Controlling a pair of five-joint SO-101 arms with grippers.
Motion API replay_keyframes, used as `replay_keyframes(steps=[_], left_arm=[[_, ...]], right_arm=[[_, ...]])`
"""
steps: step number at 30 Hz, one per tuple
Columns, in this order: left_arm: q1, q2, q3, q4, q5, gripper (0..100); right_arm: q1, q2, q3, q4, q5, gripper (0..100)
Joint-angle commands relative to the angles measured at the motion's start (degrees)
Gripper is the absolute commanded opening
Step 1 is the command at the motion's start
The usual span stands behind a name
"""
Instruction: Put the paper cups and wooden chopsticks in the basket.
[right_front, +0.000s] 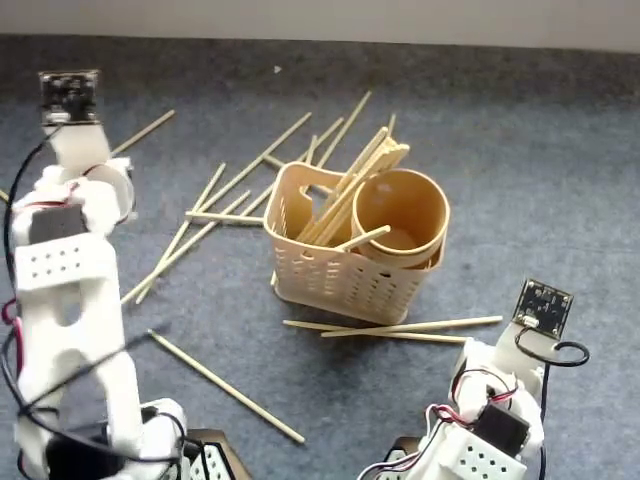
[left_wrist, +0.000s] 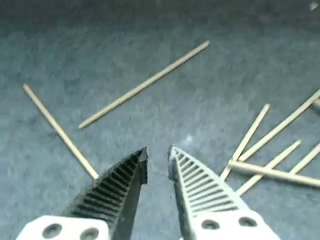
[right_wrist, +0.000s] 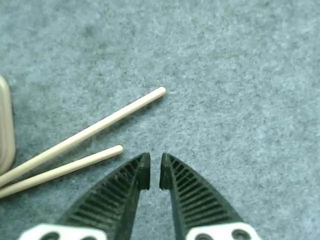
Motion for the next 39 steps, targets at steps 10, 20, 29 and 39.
replay_keyframes(steps=[10, 20, 29, 39], left_arm=[[3.6, 15.9, -7.7, 18.6, -18.9, 29], [11.2, 51.3, -51.6, 30.8, -17.0, 35], [14.8, 79.7, -99.9, 49.9, -39.0, 35], [14.5, 95.6, -111.1, 49.7, -47.0, 35]], right_arm=[[-0.1, -0.1, 8.6, 0.3, 0.4, 5.6], [-0.1, -0.1, 8.6, 0.3, 0.4, 5.6], [-0.1, -0.1, 8.6, 0.3, 0.4, 5.6], [-0.1, -0.1, 8.6, 0.3, 0.4, 5.6]])
